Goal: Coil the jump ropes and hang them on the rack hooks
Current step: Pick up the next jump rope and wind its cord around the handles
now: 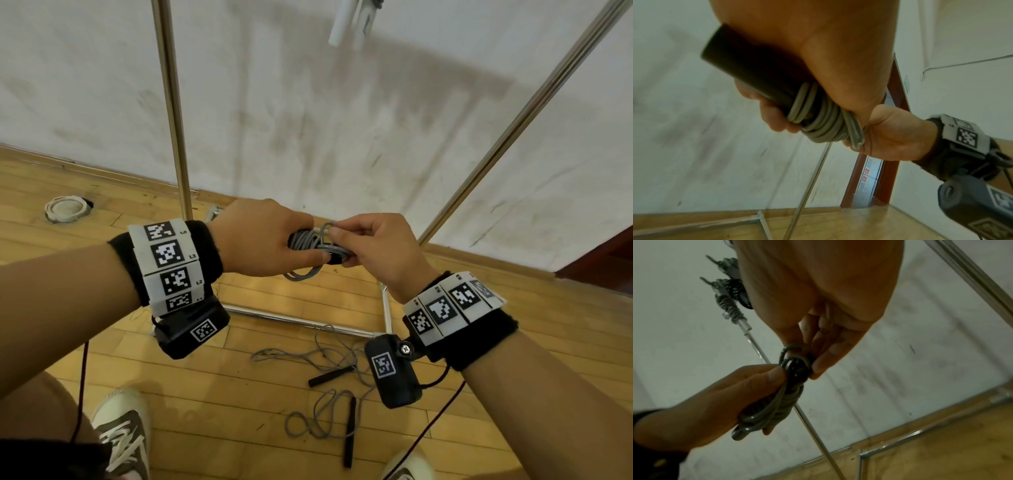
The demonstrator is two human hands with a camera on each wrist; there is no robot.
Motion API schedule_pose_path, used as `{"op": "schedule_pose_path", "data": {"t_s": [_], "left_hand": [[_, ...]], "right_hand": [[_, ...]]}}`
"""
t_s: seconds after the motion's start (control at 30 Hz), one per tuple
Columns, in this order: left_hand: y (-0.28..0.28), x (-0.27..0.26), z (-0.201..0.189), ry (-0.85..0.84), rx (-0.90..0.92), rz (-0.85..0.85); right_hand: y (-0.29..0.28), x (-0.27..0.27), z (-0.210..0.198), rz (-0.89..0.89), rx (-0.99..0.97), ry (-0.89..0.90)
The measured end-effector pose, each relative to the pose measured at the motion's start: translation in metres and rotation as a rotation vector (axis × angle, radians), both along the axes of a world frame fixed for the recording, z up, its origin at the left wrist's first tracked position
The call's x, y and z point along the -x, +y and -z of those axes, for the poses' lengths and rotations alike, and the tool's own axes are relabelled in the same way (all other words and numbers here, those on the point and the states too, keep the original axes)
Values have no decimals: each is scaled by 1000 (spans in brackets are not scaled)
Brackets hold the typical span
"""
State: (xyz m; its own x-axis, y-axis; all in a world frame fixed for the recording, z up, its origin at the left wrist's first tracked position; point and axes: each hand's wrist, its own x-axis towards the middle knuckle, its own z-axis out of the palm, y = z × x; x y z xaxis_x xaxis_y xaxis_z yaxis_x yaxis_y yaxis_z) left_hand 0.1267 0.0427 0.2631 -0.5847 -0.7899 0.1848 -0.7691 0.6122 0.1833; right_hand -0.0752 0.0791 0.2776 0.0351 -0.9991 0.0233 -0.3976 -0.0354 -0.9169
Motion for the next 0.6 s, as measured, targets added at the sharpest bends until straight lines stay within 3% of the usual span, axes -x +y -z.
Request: {"op": "schedule_pose_path", "data": {"t_s": [0.07,0.3,0.43,0.6], "left_hand": [[-1,-1,1,30,-44,16],[-4,-4,-2,352,-619,116],[0,2,-7,523,-680,111],[3,6,-11,539,-694,68]], "right_hand": [[0,0,-1,11,32,6],[-2,-4,-12,84,39,-217],[-1,-6,-15,49,64,-226],[0,-8,-19,4,97,-204]]}}
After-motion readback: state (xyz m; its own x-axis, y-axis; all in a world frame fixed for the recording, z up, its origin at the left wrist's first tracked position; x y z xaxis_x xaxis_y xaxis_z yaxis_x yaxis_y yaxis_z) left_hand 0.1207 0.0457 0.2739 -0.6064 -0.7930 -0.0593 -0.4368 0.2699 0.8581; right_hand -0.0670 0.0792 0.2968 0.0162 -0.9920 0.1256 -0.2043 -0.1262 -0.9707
